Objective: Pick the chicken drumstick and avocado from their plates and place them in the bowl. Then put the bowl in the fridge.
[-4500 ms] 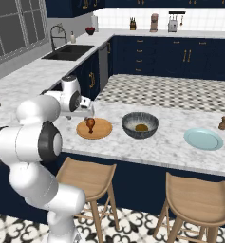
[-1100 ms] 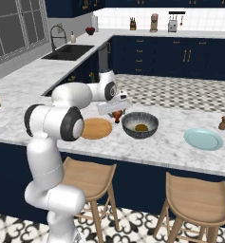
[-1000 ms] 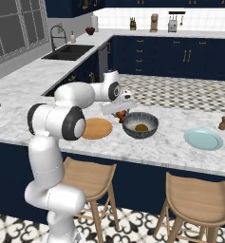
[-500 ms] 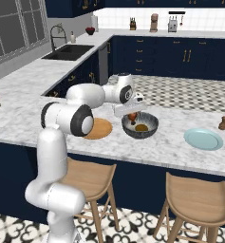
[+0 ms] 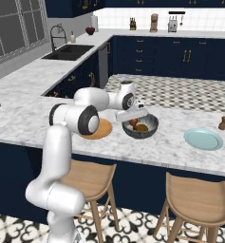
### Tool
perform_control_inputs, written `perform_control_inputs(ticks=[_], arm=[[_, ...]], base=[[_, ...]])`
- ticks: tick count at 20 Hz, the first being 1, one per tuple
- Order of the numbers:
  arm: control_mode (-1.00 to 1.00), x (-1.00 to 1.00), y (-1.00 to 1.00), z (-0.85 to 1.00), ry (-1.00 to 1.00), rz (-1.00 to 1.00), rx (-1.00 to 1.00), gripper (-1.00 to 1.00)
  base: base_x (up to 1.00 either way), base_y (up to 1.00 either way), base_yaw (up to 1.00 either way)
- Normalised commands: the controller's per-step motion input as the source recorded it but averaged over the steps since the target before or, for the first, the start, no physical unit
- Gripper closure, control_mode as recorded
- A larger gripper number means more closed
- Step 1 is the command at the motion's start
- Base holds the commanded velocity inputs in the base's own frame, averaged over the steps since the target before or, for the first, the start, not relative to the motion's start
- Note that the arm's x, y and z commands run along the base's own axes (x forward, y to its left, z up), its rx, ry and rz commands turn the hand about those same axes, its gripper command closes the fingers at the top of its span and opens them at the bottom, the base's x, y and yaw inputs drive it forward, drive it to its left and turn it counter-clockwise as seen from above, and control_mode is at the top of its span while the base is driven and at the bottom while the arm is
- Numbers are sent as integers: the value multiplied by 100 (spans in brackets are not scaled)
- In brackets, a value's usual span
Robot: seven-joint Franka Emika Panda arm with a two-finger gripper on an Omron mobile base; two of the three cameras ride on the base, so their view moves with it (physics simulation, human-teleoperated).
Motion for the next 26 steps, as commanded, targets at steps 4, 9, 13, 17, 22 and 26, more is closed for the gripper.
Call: perform_control_inputs(ticks=[4, 9, 13, 17, 22, 26], arm=[[-100, 25, 0, -39, 0, 5, 0, -100], [-100, 12, 0, -14, -2, 3, 0, -100], [-100, -44, -1, 33, -14, -5, 2, -100], [-100, -71, 0, 52, -15, -19, 6, -100], [-100, -72, -6, 52, -7, -53, 8, -100], [-100, -63, 12, 46, -3, -29, 5, -100]], base=[[0, 0, 0], [0, 0, 0], [0, 0, 0], [0, 0, 0], [0, 0, 0], [0, 0, 0]])
